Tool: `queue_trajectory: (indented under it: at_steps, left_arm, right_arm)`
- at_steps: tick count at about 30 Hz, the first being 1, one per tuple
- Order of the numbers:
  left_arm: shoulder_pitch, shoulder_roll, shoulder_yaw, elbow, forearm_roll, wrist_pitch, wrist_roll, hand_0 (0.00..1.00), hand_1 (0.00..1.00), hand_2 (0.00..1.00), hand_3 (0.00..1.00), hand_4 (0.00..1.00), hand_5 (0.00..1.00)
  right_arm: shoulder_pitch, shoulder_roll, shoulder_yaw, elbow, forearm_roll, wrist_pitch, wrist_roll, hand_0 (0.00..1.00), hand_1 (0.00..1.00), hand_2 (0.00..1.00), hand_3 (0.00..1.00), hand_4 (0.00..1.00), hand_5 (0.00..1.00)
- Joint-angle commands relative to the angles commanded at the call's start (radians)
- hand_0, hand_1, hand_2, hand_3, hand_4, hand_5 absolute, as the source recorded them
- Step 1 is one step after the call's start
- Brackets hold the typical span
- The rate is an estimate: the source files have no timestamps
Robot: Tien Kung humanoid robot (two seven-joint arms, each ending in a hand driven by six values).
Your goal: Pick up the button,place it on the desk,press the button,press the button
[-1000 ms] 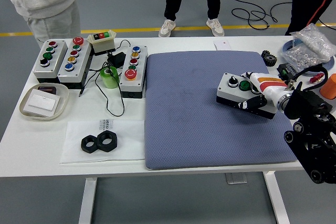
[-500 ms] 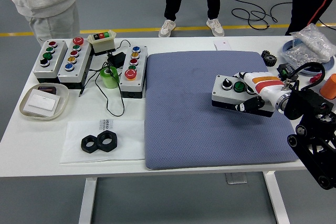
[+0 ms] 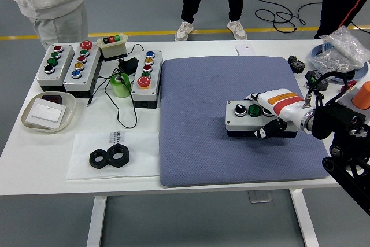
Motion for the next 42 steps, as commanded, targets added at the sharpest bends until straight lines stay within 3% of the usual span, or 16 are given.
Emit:
queue_trajectory:
  at_steps: [7,21,42]
  left_arm:
    - [-0.004,0.0,0.004,0.0,-0.006,0.0,0.0,0.739,0.897,0.971,0.772,0.575,0.998]
    - [-0.006,0.004,-0.006,0.0,0.003,-0.002,0.003,0.741,0.897,0.971,0.772,0.576,0.998]
    - [-0.007,0.0,-0.005,0.0,0.002,-0.001,0.002,0.741,0.897,0.971,0.773,0.575,0.998]
  right_arm:
    - [0.004,-0.01,-0.026,0.018,0.013,0.014,0.015,0.344,0.368,0.375,0.502,0.526,0.002]
    - [0.034,0.016,-0.063,0.075,0.021,0.024,0.019,0.348,0.37,0.374,0.503,0.529,0.002]
    - [-0.002,0.05,-0.07,0.07,0.016,0.016,0.021,0.352,0.373,0.372,0.503,0.534,0.002]
